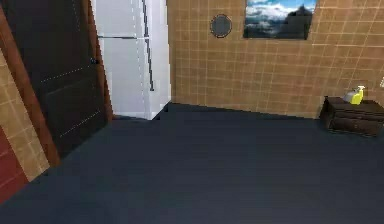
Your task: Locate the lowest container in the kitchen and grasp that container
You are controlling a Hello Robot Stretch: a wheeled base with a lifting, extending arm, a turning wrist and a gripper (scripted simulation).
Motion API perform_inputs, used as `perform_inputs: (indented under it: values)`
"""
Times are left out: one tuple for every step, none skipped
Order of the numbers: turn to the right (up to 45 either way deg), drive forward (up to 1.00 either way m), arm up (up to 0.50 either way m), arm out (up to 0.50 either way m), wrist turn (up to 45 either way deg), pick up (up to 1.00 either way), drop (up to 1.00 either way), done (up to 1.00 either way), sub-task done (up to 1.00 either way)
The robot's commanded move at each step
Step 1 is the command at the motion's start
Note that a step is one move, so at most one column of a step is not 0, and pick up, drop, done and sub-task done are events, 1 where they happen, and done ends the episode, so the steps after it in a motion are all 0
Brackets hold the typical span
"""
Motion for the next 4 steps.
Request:
perform_inputs:
  values:
    - [45.0, 0.0, 0.0, 0.0, 0.0, 0.0, 0.0, 0.0, 0.0]
    - [36.0, 0.0, 0.0, 0.0, 0.0, 0.0, 0.0, 0.0, 0.0]
    - [0.0, 1.0, 0.0, 0.0, 0.0, 0.0, 0.0, 0.0, 0.0]
    - [0.0, 1.0, 0.0, 0.0, 0.0, 0.0, 0.0, 0.0, 0.0]
